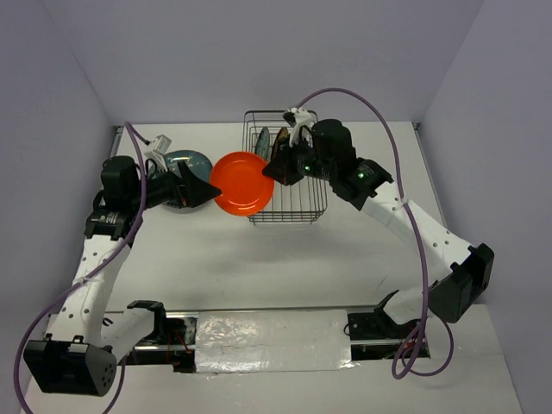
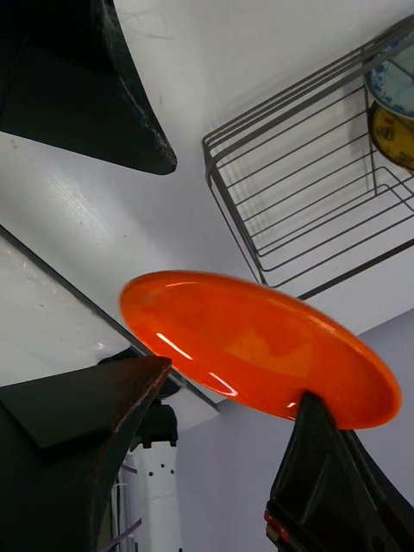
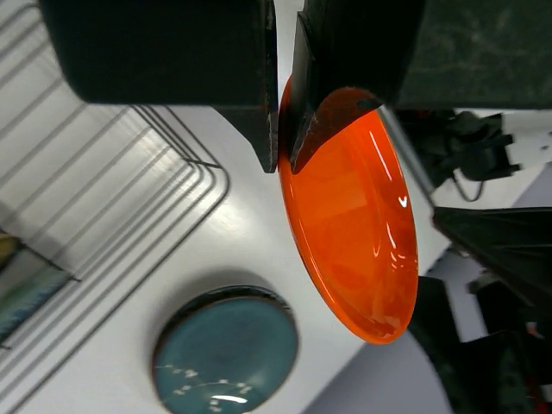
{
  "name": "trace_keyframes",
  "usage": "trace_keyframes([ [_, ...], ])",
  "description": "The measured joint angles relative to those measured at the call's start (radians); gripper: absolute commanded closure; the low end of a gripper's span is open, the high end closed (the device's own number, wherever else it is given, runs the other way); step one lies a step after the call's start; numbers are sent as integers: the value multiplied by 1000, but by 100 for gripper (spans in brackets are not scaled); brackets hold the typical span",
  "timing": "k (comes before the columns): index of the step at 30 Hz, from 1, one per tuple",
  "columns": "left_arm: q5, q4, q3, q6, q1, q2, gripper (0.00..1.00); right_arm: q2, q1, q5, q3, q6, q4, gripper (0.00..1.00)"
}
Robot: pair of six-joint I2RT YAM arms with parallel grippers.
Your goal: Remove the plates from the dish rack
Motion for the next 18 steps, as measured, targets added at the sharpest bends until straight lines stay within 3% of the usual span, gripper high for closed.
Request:
trace_keyframes([
  [3, 0, -1, 0, 2, -18, 8, 15, 6, 6, -98, -16, 42, 55, 100],
  [4, 0, -1, 0, 2, -21, 11, 38, 6, 6, -120, -16, 53, 76, 100],
  [6, 0, -2, -1, -6, -23, 16, 72, 9, 8, -151, -18, 71, 118, 100],
  [7, 5, 3, -2, -7, -24, 16, 94, 11, 10, -156, -22, 75, 135, 97],
  [8, 7, 8, 0, -7, -28, 16, 100, 17, 10, -154, -28, 74, 147, 86],
  [10, 2, 5, 0, -10, -28, 10, 100, 29, 0, -153, -51, 81, 177, 66],
  [11, -23, -3, 0, -11, -30, 10, 100, 38, -1, -156, -59, 96, 196, 39],
  [12, -45, -11, 0, -18, -31, 10, 100, 46, 0, -157, -63, 102, 208, 33],
  [18, -324, -116, 33, -116, 46, 26, 100, 43, -27, -48, -148, 176, 209, 23],
])
